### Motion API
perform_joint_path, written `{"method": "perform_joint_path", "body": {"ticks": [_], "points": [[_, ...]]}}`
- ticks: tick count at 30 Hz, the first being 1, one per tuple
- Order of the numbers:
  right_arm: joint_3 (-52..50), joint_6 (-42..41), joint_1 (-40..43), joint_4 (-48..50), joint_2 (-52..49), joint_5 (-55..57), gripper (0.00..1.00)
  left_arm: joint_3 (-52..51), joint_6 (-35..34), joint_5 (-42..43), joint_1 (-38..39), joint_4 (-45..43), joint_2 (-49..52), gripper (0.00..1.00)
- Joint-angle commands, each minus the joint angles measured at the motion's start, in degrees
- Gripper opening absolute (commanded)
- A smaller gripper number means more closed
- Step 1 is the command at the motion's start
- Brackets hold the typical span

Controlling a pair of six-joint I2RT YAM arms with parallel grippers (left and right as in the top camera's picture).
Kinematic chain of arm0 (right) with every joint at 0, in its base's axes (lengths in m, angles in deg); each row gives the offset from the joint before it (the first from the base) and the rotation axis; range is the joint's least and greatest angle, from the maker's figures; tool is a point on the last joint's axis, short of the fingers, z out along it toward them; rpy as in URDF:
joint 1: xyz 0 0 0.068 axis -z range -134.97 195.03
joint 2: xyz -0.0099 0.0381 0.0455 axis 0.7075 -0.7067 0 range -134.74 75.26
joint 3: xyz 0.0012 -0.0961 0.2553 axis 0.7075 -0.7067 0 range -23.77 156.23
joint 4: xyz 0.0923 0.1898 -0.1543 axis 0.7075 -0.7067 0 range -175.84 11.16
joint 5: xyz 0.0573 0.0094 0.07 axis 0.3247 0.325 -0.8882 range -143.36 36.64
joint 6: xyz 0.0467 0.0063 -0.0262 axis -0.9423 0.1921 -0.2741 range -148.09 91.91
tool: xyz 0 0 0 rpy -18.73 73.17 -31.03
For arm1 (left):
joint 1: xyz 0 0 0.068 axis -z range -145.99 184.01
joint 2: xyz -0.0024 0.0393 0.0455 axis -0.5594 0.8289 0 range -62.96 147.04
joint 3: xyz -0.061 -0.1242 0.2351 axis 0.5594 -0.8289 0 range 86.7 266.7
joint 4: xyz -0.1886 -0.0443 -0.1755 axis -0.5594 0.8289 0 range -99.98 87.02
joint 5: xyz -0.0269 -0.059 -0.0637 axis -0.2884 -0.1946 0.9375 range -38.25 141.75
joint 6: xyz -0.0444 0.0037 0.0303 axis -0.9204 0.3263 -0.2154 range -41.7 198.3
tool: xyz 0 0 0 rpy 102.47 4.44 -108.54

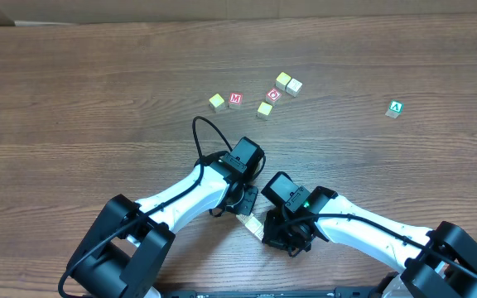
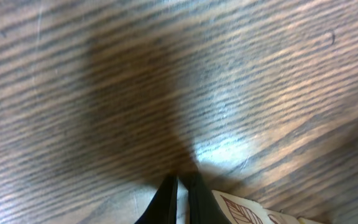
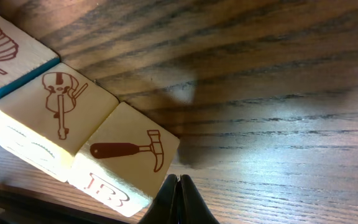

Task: Flip 3 blocks

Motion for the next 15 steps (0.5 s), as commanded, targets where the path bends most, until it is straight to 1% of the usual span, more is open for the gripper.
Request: {"method": "perform_joint_path", "body": {"ticks": [1,15], "points": [[0.5,-2.21,-0.37,1.86,-0.22,-0.74,0.04,-2.8,0.22,-0.28,0.24,-1.44,4.94,0.04],[0.5,-9.94,-2.58,2.97,-0.22,0.39,0.04,-2.8,0.0,-1.51,0.24,-2.12,4.94,0.04]]}}
